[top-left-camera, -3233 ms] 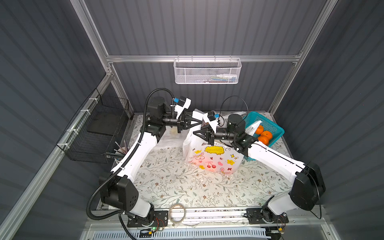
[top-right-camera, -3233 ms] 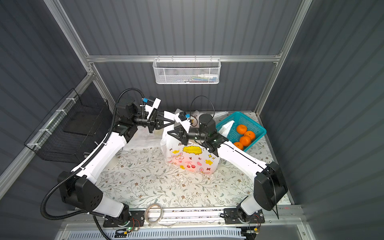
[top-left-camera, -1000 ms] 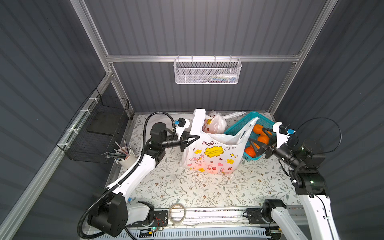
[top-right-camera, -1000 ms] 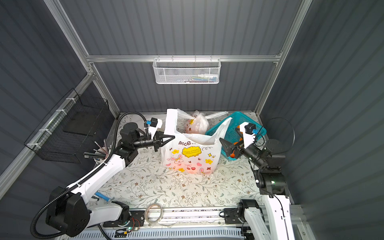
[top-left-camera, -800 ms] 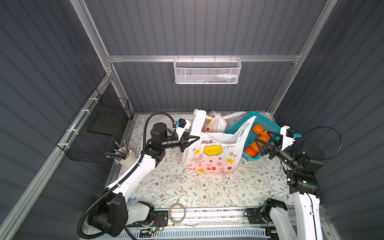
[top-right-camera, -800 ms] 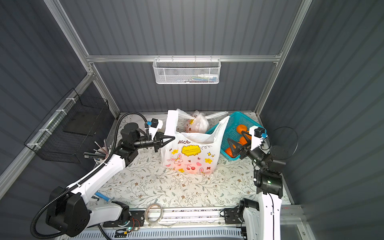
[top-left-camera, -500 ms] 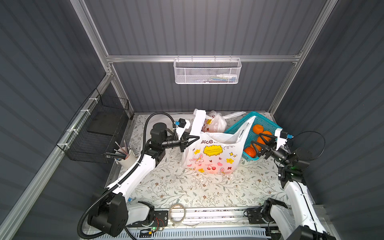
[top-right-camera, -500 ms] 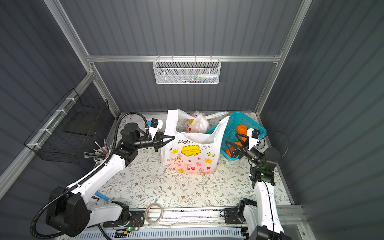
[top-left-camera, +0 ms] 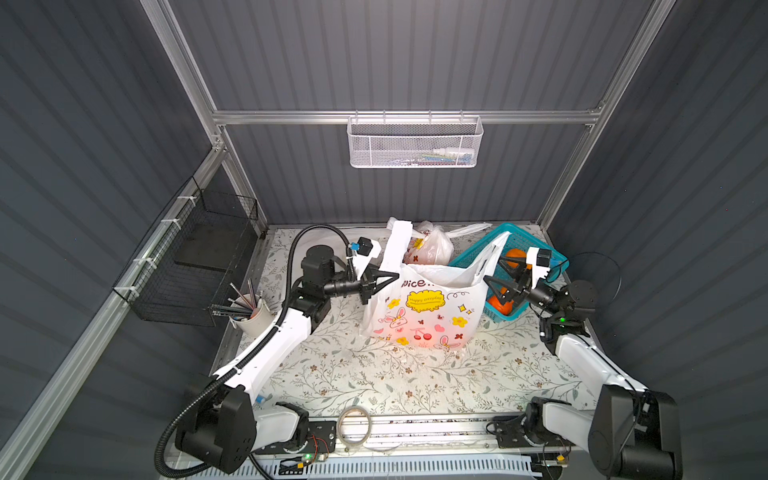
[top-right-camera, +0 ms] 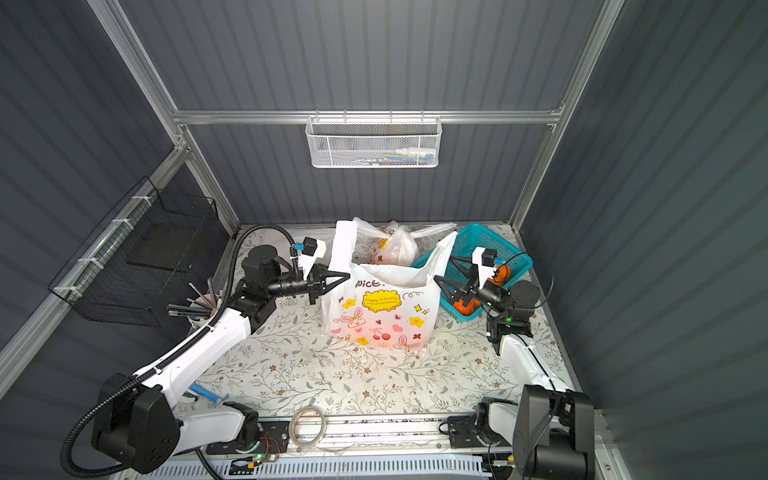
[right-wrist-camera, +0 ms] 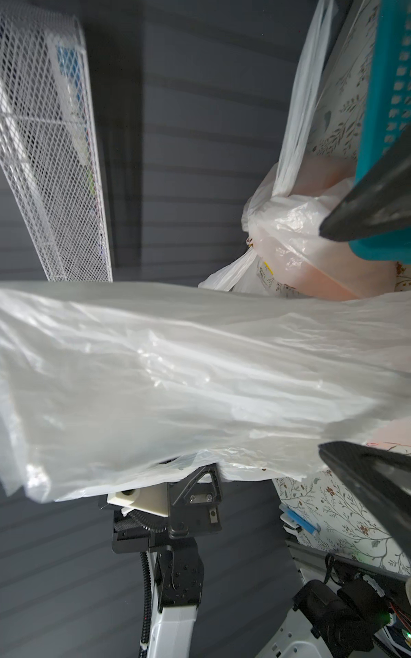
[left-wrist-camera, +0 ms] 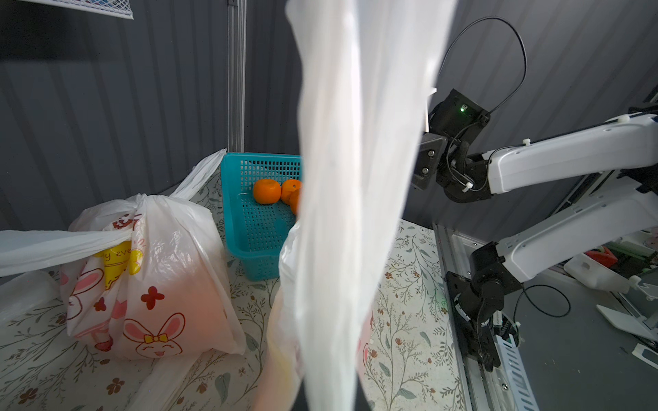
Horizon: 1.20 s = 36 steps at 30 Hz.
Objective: Place the oranges into plastic bags & tie knots
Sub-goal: Tie the plastic bag at the center of the board.
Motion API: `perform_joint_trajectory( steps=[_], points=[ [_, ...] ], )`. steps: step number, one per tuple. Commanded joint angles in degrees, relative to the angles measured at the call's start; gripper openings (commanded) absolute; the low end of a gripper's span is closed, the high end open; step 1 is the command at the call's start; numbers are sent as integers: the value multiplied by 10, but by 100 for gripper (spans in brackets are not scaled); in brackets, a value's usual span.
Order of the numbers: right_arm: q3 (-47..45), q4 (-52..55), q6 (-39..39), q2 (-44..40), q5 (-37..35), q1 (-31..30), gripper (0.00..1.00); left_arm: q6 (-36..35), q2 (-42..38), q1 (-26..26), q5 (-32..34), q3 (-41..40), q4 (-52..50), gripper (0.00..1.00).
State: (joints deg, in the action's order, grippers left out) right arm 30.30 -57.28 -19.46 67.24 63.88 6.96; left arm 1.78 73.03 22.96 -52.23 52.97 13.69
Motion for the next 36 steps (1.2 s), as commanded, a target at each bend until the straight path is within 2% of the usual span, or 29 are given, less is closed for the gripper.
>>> perform_joint_trajectory(
  steps=[1, 8, 11, 15, 18, 20, 24, 28, 34, 36],
  points=[
    [28, 13, 43, 17, -8, -18, 83, -14, 2, 1, 1, 18, -13, 0],
    [54, -45, 22, 66, -15, -52, 69, -17, 6, 1, 6, 22, -17, 0],
    [63, -47, 25, 74, -20, -65, 58, -29, 8, 1, 16, 28, -35, 0],
    [66, -17, 45, 64, -33, -78, 34, -82, 20, 1, 40, 56, -122, 0],
    [71, 73, 104, 34, -52, -93, 15, -136, 37, 1, 60, 94, -211, 0],
    [78, 160, 160, 4, -74, -104, 6, -168, 51, 2, 73, 117, -268, 0],
    [95, 365, 298, -74, -167, -134, 2, -225, 77, 12, 126, 161, -379, 0],
    [123, 520, 395, -119, -245, -165, 1, -264, 115, 37, 168, 199, -468, 0],
    [143, 623, 466, -129, -359, -239, 1, -270, 141, 54, 138, 217, -474, 0],
    [155, 640, 478, -117, -380, -261, 1, -265, 142, 58, 120, 220, -461, 4]
  ],
)
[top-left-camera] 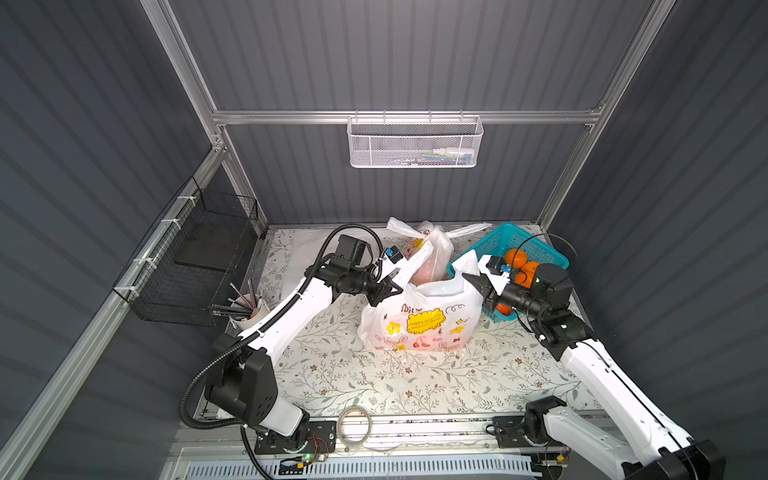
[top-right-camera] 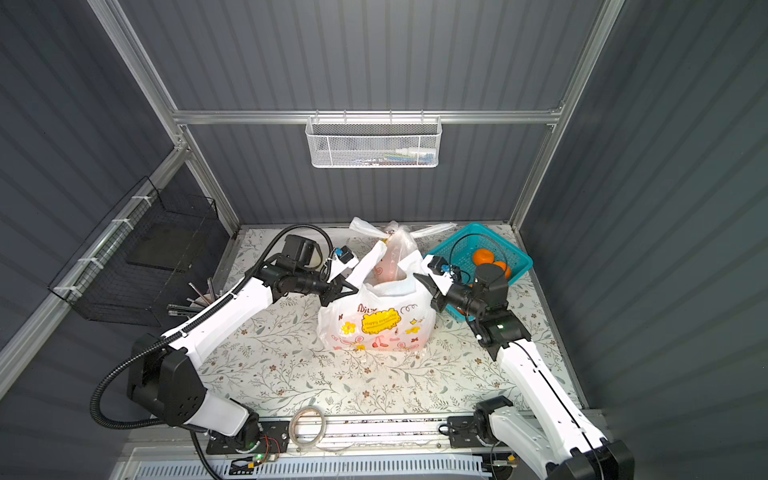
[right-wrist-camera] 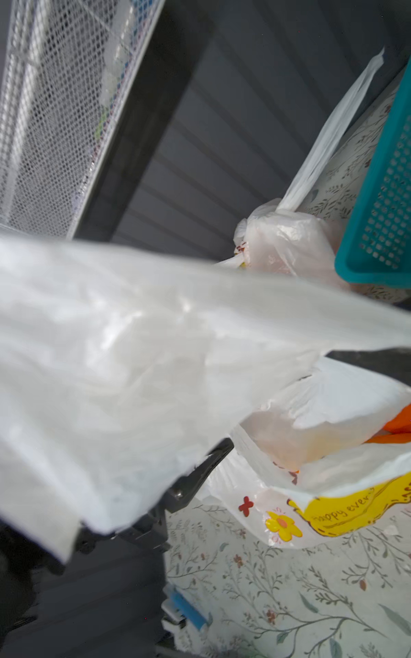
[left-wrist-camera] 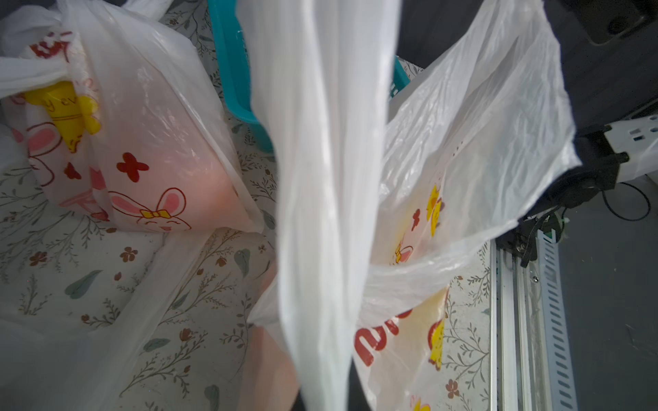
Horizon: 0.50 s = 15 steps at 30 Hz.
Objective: Place the oranges into plastic bags & tie knots
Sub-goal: Tie the plastic bag at the center of the board.
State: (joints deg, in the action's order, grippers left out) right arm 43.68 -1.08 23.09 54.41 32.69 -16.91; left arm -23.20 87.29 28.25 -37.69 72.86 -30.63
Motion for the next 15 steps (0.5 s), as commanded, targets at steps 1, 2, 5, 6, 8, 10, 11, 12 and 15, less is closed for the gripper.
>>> perform_joint_trajectory(
  steps=[1, 2, 5, 6, 8, 10, 11, 12, 15],
  points=[
    [28, 86, 57, 18, -75, -31, 1, -12, -1, 7, -33, 22, -11, 7],
    [34, 92, 59, 24, -78, -40, 1, -10, 0, 9, -41, 23, -4, 7],
    [48, 105, 71, 44, -100, -65, 2, -4, 4, 15, -57, 27, 11, 11],
    [52, 106, 73, 50, -104, -71, 2, -3, 6, 17, -60, 30, 14, 13],
    [57, 106, 74, 61, -112, -84, 2, 0, 12, 19, -66, 34, 17, 17],
    [62, 103, 73, 70, -119, -95, 2, 1, 19, 24, -72, 43, 16, 22],
    [64, 101, 73, 74, -122, -101, 2, 1, 22, 27, -76, 47, 16, 24],
    [65, 99, 74, 78, -124, -105, 2, 1, 25, 29, -80, 51, 16, 26],
    [74, 99, 72, 90, -128, -113, 2, 3, 27, 34, -92, 55, 26, 31]
  ],
)
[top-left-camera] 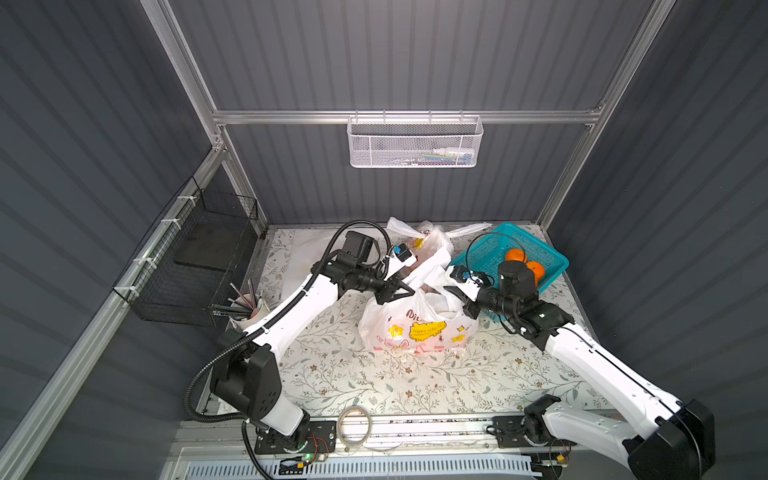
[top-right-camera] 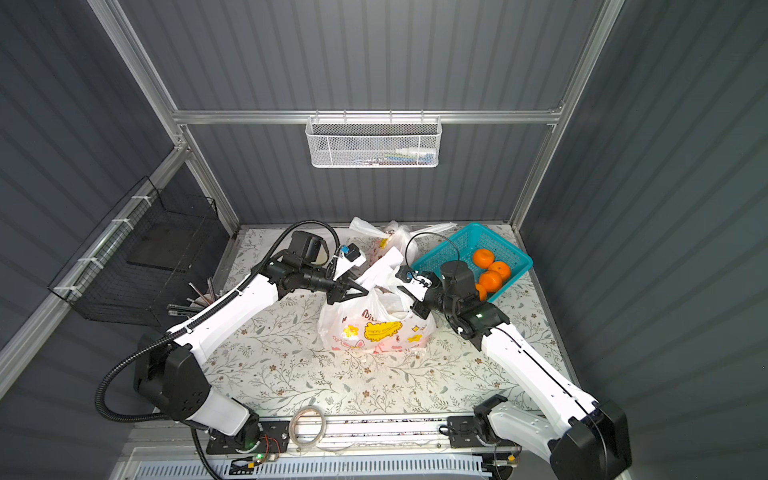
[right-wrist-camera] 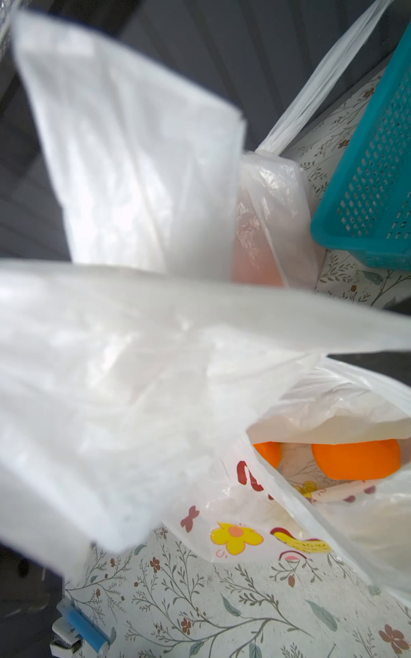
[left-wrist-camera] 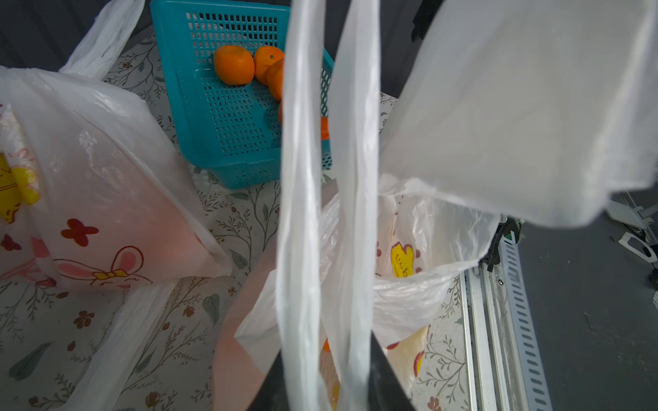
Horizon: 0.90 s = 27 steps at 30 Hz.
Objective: Place the oranges into plastic bags & tie knots
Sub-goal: Tie the plastic bag at the center of the board.
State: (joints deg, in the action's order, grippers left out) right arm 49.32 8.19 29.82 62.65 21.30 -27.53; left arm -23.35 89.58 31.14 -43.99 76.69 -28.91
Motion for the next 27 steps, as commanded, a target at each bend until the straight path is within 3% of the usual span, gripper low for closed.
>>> perform_joint_trajectory(
  steps=[1, 15, 27],
  points=[
    [21, 7, 5, 11, -14, -8, 2, 6, 4, 6, -33, 16, 15, 34],
    [31, -9, -2, 47, -33, -30, 4, 36, 5, 11, -70, 2, 86, 52],
    [44, -7, 0, 67, -67, -43, 5, 58, 8, 13, -79, -3, 123, 51]
  ],
)
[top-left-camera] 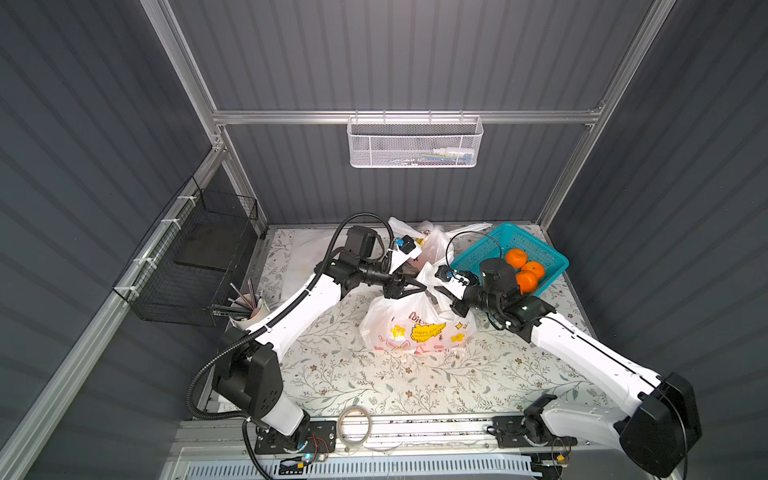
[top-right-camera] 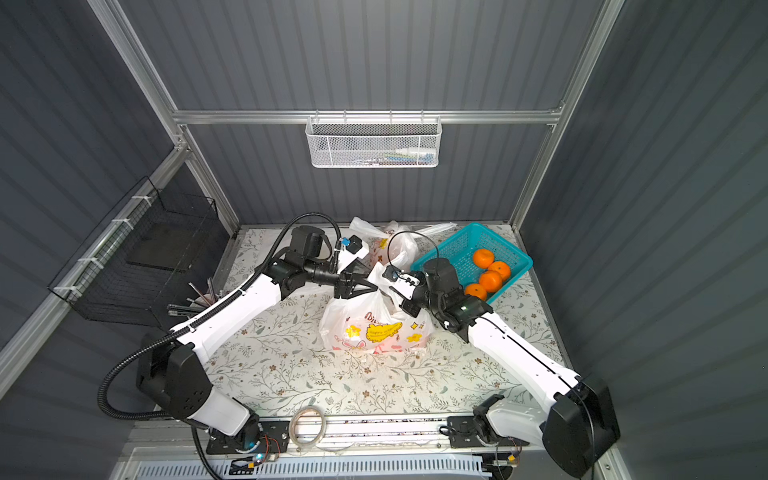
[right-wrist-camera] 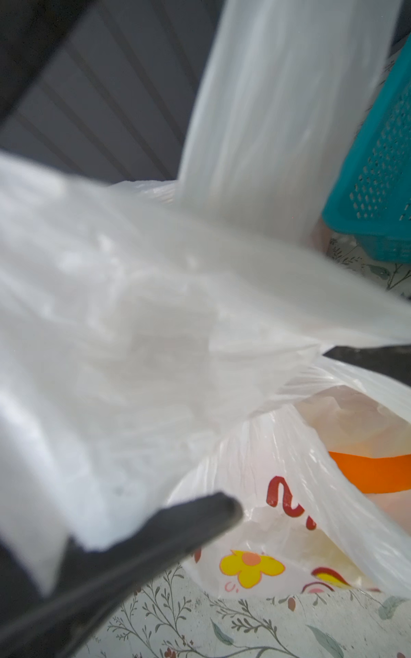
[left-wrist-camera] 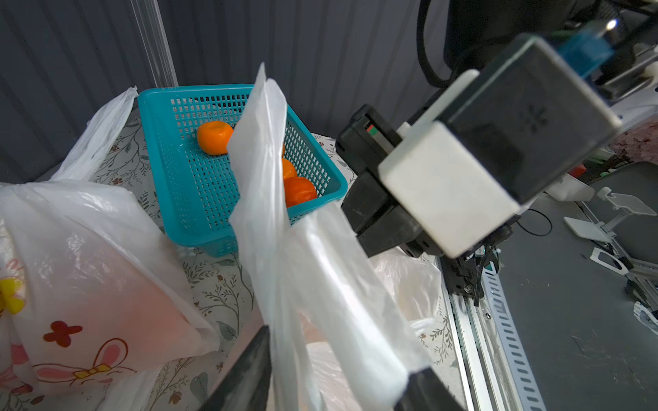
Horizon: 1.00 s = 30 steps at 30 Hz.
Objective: Place the oranges into plastic bags & tie knots
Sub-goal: Tie the plastic bag at the center of the board.
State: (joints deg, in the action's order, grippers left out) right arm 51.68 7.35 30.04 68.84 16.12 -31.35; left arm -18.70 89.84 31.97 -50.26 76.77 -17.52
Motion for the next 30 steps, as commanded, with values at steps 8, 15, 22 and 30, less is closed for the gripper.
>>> perform_joint_trajectory(
  steps=[8, 15, 22, 30],
  points=[
    [21, 2, -4, 3, -16, -9, 9, 31, 1, 7, -5, -14, 33, 11],
    [1, 7, 1, -41, -22, -5, 28, 39, -27, 7, 43, -43, 61, 0],
    [-16, 12, -3, -85, 57, 22, 14, 37, -44, 7, 44, -58, 66, 23],
    [-31, -14, -7, -91, 78, 23, 0, 35, -72, 7, 113, -89, 69, 65]
  ],
)
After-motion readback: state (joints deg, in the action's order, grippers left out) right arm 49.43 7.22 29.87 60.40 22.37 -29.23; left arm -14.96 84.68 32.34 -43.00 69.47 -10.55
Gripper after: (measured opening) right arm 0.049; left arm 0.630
